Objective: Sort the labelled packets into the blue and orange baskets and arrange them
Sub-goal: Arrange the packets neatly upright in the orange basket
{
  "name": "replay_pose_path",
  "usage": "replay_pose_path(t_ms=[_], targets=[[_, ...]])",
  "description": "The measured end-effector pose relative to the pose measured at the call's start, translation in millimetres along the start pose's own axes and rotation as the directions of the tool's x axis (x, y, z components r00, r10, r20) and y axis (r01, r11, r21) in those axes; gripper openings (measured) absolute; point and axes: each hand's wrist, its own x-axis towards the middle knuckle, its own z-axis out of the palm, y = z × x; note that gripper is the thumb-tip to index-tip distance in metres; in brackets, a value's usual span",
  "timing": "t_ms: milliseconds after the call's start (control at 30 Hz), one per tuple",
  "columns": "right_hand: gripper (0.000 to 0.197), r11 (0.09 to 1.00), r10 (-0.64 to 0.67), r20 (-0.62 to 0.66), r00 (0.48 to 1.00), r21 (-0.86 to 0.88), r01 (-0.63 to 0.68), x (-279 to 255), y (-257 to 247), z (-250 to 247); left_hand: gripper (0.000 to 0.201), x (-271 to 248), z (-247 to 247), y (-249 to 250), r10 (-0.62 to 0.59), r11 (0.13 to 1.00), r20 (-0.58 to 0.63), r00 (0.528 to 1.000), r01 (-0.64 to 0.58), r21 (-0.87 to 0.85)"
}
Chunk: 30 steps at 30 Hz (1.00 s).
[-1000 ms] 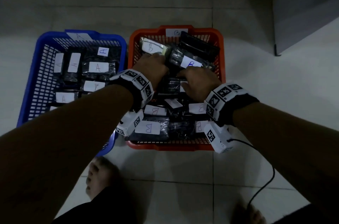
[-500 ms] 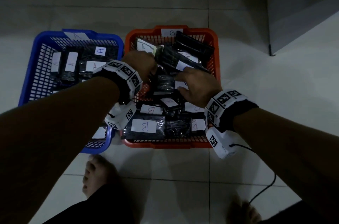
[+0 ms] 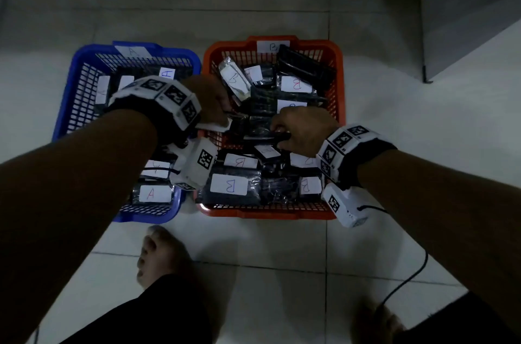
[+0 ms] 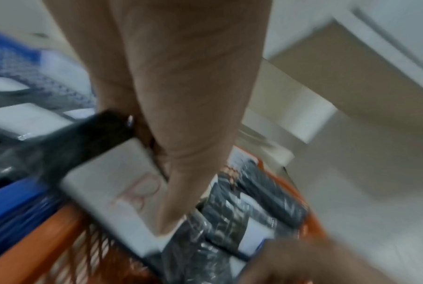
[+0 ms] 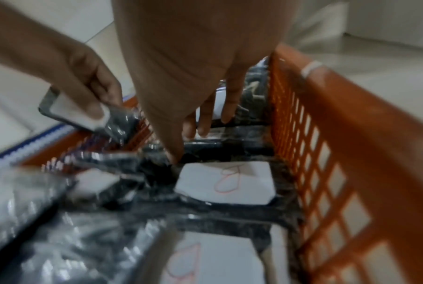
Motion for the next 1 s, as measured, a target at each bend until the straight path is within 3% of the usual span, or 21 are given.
replay_pose_path(t_ms=[100, 167, 267, 400, 467, 600, 733, 800, 900, 1000], targets=[[0.034, 0.998, -0.026, -0.010, 1.000, -0.051, 0.025, 0.8, -1.2, 1.9, 0.022, -11.9, 5.8, -6.1, -0.083, 0.978, 0.120, 0.989, 0.104, -0.181], [0.026, 0.995, -0.042, -0.033, 0.999, -0.087, 0.039, -0.9, -2.1, 3.3, 0.026, -23.3, 11.4, -4.4, -0.077, 0.947, 0.204, 0.976, 0.136, -0.291], [0.015, 0.991, -0.065, -0.052, 0.997, -0.117, 0.059, -3.1, -2.3, 6.0, 0.027, -36.1, 20.9, 7.3, -0.016, 0.952, 0.304, 0.953, 0.107, -0.286], [0.023, 0.992, -0.011, -0.027, 1.000, -0.125, 0.008, -2.2, -2.0, 6.7, 0.028, -39.7, 39.5, 21.4, 0.065, 0.946, 0.245, 0.967, 0.019, -0.324], [0.022, 0.993, -0.015, -0.036, 0.999, -0.117, 0.011, -2.4, -2.8, 7.0, 0.027, -40.7, 43.5, 29.8, 0.069, 0.969, 0.255, 0.964, -0.004, -0.246], [0.025, 1.000, -0.006, -0.126, 0.992, -0.028, 0.003, -10.7, 1.1, 1.1, 0.042, -32.4, 52.0, 41.4, -0.115, 0.960, 0.162, 0.980, 0.151, -0.236], [0.022, 0.995, 0.057, -0.187, 0.981, 0.089, -0.041, -34.0, 8.9, -13.4, 0.040, -23.4, 59.1, 61.5, -0.200, 0.919, 0.073, 0.977, 0.212, -0.331], [0.021, 0.999, 0.038, -0.163, 0.986, 0.030, -0.034, -47.5, 8.5, -15.9, 0.036, -17.1, 64.1, 68.1, -0.205, 0.923, 0.027, 0.978, 0.202, -0.327], [0.022, 0.999, -0.008, -0.073, 0.997, -0.034, 0.005, -61.3, 8.6, -11.4, 0.028, -6.4, 72.0, 73.7, -0.180, 0.941, 0.054, 0.982, 0.188, -0.281], [0.019, 0.998, -0.021, 0.015, 1.000, 0.055, 0.020, -62.0, 9.3, -3.5, 0.041, -7.4, 69.9, 81.9, -0.217, 0.944, 0.093, 0.972, 0.233, -0.232]])
